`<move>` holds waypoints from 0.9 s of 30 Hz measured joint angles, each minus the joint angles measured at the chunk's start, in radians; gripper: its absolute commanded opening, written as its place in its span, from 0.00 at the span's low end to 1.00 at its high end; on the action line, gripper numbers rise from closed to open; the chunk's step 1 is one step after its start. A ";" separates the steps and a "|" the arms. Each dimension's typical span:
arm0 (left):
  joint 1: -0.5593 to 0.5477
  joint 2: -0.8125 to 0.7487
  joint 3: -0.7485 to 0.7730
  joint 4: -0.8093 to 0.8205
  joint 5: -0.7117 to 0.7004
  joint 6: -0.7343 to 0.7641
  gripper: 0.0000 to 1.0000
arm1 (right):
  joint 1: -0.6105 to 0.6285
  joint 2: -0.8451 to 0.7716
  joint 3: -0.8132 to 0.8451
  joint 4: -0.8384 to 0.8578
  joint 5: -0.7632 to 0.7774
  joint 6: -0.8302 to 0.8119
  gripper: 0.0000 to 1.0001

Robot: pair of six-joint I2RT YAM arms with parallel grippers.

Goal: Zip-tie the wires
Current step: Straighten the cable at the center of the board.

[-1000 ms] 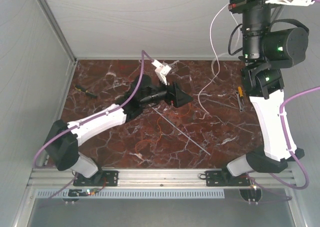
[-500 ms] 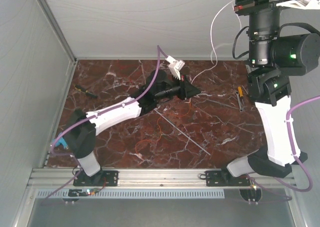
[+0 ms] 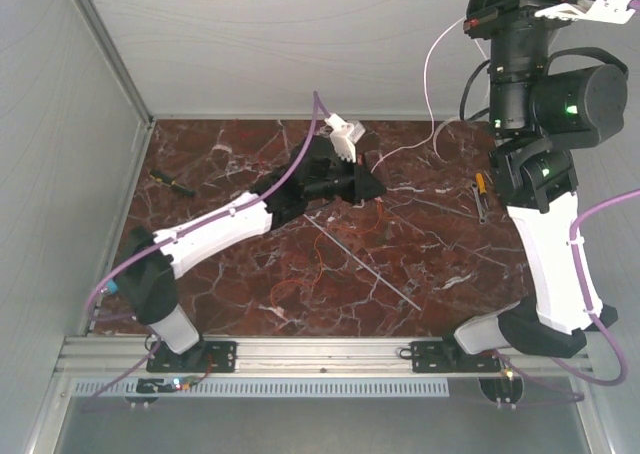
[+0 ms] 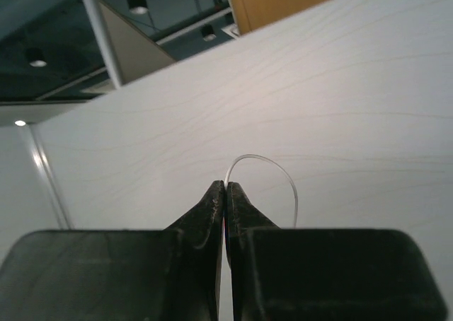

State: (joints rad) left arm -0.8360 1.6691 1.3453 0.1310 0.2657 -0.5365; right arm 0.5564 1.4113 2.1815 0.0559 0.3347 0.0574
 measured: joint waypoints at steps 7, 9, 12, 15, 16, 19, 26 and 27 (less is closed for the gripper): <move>0.000 -0.199 0.000 -0.294 -0.069 0.058 0.00 | -0.013 -0.033 -0.140 -0.067 0.145 -0.074 0.00; 0.000 -0.269 0.000 -0.379 -0.105 0.069 0.00 | -0.028 -0.048 -0.203 -0.105 0.172 -0.079 0.00; 0.001 -0.357 0.000 -0.502 -0.156 0.074 0.00 | -0.057 -0.084 -0.327 -0.163 0.209 -0.078 0.00; 0.001 -0.419 0.001 -0.636 -0.192 0.073 0.00 | -0.076 -0.131 -0.468 -0.210 0.230 -0.070 0.00; 0.001 -0.432 0.001 -0.677 -0.200 0.071 0.00 | -0.082 -0.150 -0.517 -0.220 0.233 -0.066 0.00; 0.001 -0.463 0.001 -0.804 -0.204 0.055 0.00 | -0.104 -0.204 -0.647 -0.254 0.234 -0.037 0.00; 0.001 -0.473 0.001 -0.934 -0.174 -0.008 0.00 | -0.260 -0.269 -0.830 -0.307 0.158 0.076 0.00; 0.001 -0.469 0.002 -0.942 -0.166 -0.016 0.00 | -0.284 -0.265 -0.842 -0.308 0.142 0.086 0.00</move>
State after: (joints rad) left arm -0.8349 1.2003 1.3476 -0.8112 0.1001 -0.5526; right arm 0.2726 1.1465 1.3396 -0.2520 0.4763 0.1436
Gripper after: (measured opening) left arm 0.002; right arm 0.004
